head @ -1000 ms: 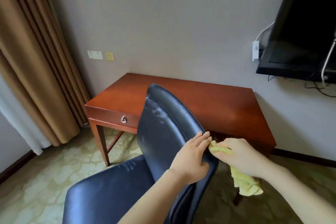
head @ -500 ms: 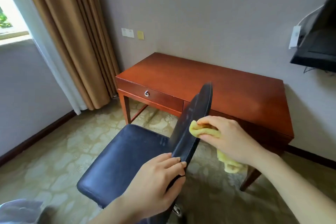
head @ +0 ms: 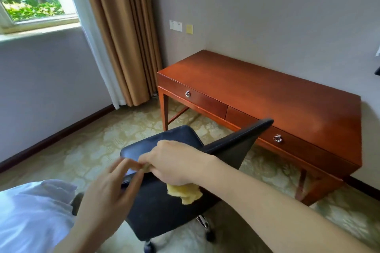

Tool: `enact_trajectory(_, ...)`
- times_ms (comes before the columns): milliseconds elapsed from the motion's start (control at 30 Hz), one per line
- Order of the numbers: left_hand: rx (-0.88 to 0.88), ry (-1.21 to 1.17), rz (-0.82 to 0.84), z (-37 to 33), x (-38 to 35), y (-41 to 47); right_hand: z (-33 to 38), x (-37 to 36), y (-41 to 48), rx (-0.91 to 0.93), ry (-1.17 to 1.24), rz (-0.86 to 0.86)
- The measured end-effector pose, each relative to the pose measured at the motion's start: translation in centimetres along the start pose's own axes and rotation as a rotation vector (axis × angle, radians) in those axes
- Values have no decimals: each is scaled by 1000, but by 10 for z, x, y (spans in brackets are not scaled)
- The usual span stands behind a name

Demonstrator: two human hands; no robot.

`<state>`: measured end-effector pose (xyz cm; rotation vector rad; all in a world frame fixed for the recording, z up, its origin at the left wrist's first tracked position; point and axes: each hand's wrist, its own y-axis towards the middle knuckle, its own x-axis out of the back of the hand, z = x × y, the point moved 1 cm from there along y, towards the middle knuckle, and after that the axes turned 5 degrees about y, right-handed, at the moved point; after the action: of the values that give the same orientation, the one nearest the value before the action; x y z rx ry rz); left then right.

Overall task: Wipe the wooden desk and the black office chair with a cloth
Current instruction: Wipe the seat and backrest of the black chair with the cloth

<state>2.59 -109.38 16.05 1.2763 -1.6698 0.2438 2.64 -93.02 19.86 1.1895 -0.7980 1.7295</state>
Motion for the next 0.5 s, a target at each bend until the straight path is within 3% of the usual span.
enact_trajectory(133,242,49,104,3,-23,-6,-26,-2,-20,-128,67,-46)
enact_trajectory(267,130,374,50,12,-30,-8,-76,2,-68,-324,192,-167)
enact_trajectory(500,93,387,-113,30,-37,-2,-151,2,-137,-543,218,-517)
